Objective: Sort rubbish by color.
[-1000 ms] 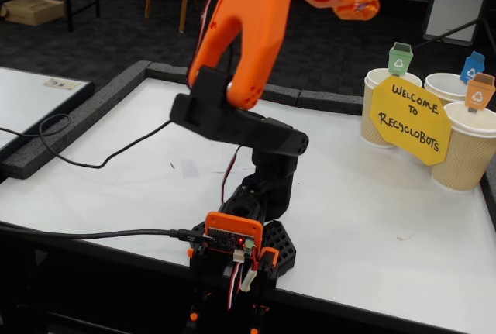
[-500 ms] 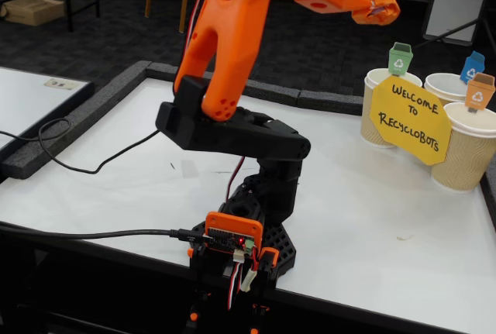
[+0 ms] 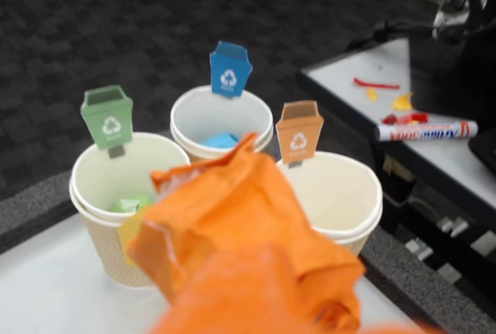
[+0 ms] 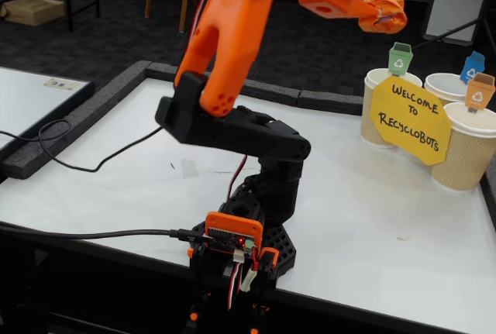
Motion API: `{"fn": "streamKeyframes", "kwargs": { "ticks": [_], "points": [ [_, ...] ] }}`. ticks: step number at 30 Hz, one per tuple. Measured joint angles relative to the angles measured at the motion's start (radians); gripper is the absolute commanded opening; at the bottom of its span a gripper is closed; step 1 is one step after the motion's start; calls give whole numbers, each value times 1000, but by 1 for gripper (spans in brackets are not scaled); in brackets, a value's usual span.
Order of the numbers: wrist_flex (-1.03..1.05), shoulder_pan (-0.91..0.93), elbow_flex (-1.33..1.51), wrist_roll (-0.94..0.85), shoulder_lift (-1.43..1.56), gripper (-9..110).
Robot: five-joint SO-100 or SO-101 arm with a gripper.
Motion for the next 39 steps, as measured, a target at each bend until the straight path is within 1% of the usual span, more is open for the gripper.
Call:
{"fn": "streamKeyframes", "kwargs": {
  "ticks": [5, 10, 22, 30, 39],
  "points": [
    [-52, 0, 0, 0, -135, 0],
    [-117, 23, -37, 0, -342, 0],
    [-302, 91, -218, 0, -788, 0],
    [-371, 100, -285, 0, -1014, 0],
    [-433, 132, -377, 0, -1155, 0]
  ]
}}
